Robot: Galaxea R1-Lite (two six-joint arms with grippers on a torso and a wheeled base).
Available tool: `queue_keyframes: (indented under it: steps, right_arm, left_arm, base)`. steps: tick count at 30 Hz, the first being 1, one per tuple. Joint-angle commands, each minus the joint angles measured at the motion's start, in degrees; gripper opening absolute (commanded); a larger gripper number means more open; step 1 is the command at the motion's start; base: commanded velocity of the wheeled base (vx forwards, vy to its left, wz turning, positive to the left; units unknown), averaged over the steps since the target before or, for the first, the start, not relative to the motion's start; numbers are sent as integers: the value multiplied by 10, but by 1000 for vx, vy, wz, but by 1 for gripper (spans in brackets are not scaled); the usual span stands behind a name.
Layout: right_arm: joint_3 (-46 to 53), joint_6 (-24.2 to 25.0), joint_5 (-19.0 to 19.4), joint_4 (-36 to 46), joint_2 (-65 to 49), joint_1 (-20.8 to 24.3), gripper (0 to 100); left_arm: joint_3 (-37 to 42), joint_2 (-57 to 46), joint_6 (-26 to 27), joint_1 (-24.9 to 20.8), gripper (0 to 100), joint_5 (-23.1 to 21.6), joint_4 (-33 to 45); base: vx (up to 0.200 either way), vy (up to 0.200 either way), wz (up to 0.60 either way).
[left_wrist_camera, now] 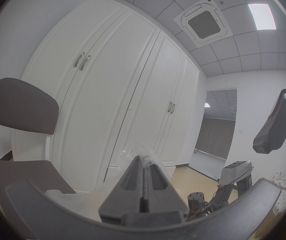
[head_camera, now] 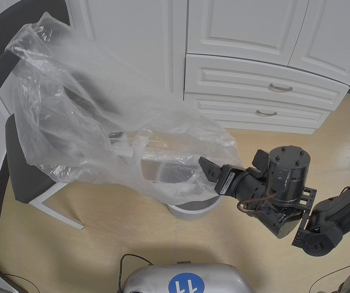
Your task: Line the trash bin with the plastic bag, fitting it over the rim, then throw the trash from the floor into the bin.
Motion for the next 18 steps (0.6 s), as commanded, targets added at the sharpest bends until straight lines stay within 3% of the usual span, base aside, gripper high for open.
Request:
queue_keyframes:
  steps: [1, 5, 8, 11, 16, 18]
  right_arm:
    - [17, 15, 34, 30, -28, 2, 100]
    - [36, 72, 137, 52, -57, -3, 100]
    - [46, 130, 195, 45, -53, -20, 100]
    - [63, 151, 244, 43, -43, -28, 100]
    - [81, 153, 263, -17, -5, -26, 100]
    - [113, 149, 264, -111, 30, -19, 100]
  left_arm:
    - [-4, -4, 0, -1, 0, 0, 0]
    - [-6, -5, -1, -1, 0, 0, -1]
    - [-9, -5, -6, -1, 0, 0, -7]
    - [-12, -5, -14, -1, 0, 0, -17]
    - [-19, -5, -22, -1, 0, 0, -22]
    - [-26, -3, -32, -1, 0, 0, -23]
  base:
    - [0, 0, 0]
    - [0, 0, 0]
    - [0, 0, 0]
    - [0, 0, 0]
    - [0, 0, 0]
    - [0, 0, 0]
